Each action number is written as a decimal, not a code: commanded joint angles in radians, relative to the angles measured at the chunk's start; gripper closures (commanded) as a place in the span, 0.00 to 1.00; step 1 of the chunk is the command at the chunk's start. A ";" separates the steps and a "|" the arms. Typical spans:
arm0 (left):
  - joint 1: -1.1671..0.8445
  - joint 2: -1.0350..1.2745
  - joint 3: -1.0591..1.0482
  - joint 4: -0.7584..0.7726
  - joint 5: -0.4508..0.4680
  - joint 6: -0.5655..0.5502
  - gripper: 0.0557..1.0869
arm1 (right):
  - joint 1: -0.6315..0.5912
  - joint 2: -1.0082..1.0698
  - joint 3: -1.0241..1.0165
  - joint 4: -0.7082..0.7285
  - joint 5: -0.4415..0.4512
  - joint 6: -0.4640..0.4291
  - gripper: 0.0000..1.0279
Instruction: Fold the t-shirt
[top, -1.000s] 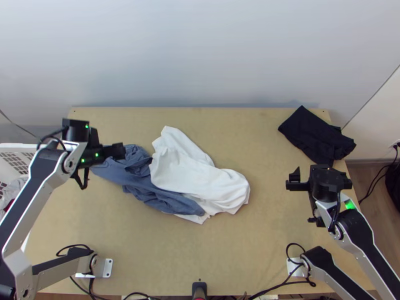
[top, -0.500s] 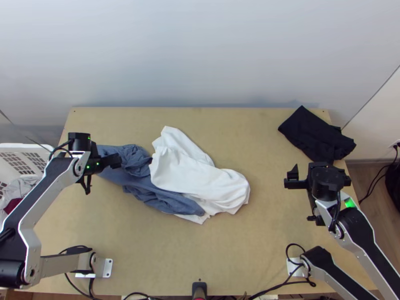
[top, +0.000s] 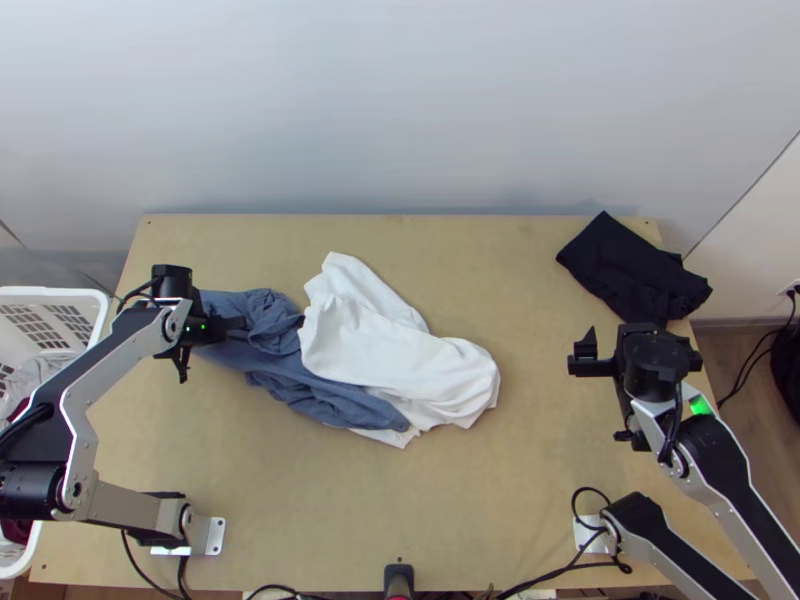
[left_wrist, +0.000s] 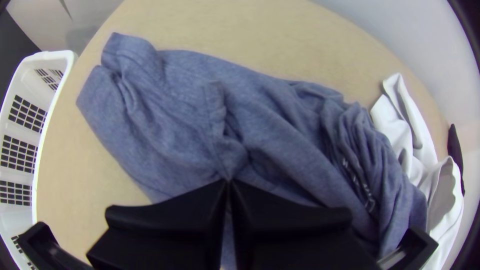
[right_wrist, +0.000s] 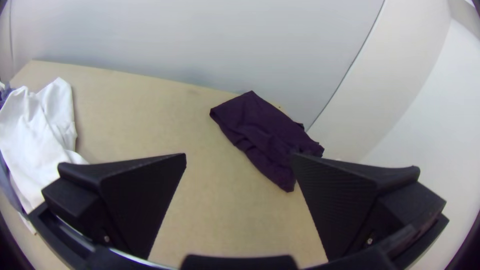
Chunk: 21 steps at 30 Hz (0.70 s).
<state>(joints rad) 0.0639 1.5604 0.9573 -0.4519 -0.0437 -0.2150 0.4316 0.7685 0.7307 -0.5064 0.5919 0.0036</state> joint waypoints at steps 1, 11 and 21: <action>0.045 0.013 0.026 0.018 -0.007 0.020 0.96 | 0.006 0.005 0.012 0.000 0.000 -0.005 0.05; 0.297 -0.122 0.316 -0.107 0.005 0.031 0.96 | 0.009 0.023 0.016 0.006 -0.001 0.003 0.05; 0.620 -0.105 0.747 -0.163 0.005 -0.023 0.96 | 0.024 0.038 0.018 0.016 -0.001 -0.001 0.05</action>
<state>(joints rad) 0.4885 1.4521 1.4517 -0.5922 -0.0406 -0.2127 0.4461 0.7959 0.7471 -0.4984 0.5911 0.0032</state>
